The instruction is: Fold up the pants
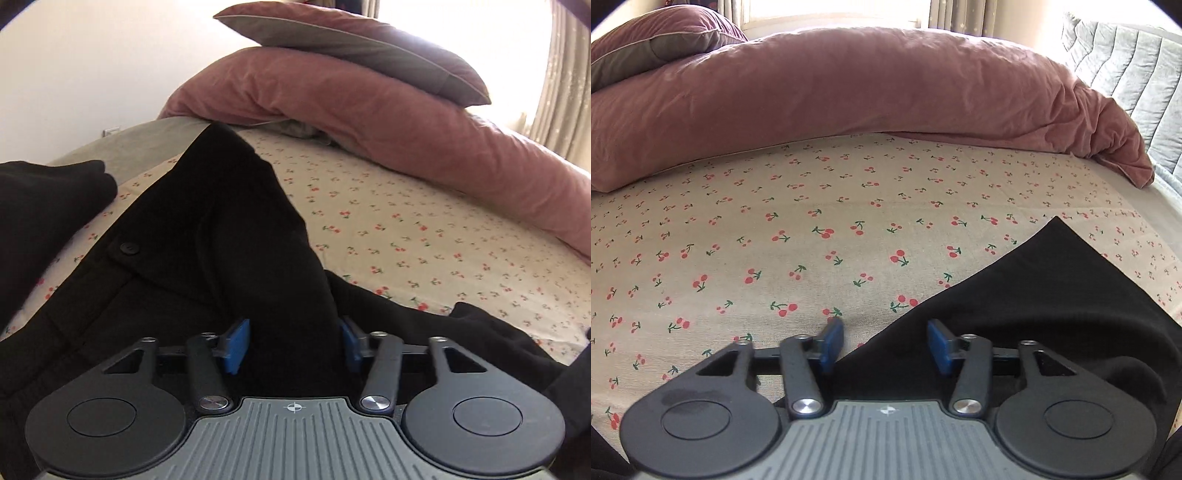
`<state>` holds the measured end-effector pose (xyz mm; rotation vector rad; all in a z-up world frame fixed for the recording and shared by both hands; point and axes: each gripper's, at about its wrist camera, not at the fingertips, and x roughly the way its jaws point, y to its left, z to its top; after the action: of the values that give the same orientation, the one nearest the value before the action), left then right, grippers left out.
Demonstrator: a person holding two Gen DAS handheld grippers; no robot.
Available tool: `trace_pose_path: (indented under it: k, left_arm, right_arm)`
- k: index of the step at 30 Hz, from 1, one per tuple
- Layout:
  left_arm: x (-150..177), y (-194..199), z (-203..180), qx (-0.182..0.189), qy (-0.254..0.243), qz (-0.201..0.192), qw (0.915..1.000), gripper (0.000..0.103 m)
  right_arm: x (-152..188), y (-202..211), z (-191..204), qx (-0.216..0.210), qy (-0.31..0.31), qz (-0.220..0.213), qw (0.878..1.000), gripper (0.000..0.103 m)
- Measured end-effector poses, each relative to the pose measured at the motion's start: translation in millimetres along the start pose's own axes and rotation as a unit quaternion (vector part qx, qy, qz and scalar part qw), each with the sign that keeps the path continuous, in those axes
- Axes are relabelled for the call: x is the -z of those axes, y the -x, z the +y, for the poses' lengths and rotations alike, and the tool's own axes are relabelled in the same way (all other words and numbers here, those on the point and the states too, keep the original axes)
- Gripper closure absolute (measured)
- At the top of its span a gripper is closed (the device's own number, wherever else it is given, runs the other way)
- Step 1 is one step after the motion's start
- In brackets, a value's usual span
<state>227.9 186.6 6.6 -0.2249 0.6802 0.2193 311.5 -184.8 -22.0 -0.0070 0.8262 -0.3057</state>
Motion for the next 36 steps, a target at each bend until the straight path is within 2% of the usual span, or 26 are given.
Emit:
trace_pose_path:
  k: [1,3,7,10,14,18,22,25,32,34,36]
  left_arm:
    - [1.1,0.5,5.3,-0.001,0.007,0.000,1.0000,0.081]
    - [0.5,5.7,11.7,0.002,0.017,-0.009,0.9998,0.096]
    - [-3.6,25.3,29.7,0.013,0.048,-0.047,0.9976,0.098]
    - [-2.3,42.0,42.8,0.029,0.060,-0.060,0.9959,0.098]
    - [8.0,61.9,57.8,0.049,0.046,-0.046,0.9967,0.098]
    - [13.9,77.0,68.3,0.071,0.024,-0.019,0.9970,0.099]
    - [26.8,92.8,69.9,0.073,-0.026,-0.003,0.9970,0.099]
    - [39.9,97.5,77.2,0.079,-0.044,0.026,0.9955,0.099]
    - [63.2,94.9,93.9,0.090,-0.046,0.097,0.9902,0.098]
    - [66.0,96.0,91.6,0.085,-0.054,0.102,0.9897,0.096]
    - [67.8,100.8,86.8,0.071,-0.067,0.096,0.9906,0.090]
  right_arm:
    - [0.5,0.7,-0.2,0.008,0.011,-0.001,1.000,0.099]
    - [0.2,4.4,-8.1,-0.002,0.010,-0.003,1.000,0.100]
    - [-4.3,36.7,-47.8,-0.043,-0.064,-0.029,0.997,0.100]
    - [-2.1,73.4,-76.1,-0.064,-0.085,-0.061,0.992,0.100]
    - [17.1,125.8,-113.2,-0.084,-0.117,-0.092,0.985,0.100]
    - [55.6,165.7,-139.8,-0.102,-0.128,-0.100,0.981,0.100]
    - [90.5,190.9,-158.4,-0.116,-0.131,-0.091,0.980,0.100]
    - [113.9,197.5,-167.8,-0.121,-0.130,-0.076,0.981,0.100]
    - [161.8,173.2,-172.1,-0.109,-0.113,0.004,0.988,0.100]
    - [172.8,161.2,-173.3,-0.111,-0.114,0.031,0.987,0.100]
    - [182.4,160.3,-174.0,-0.115,-0.107,0.033,0.987,0.100]
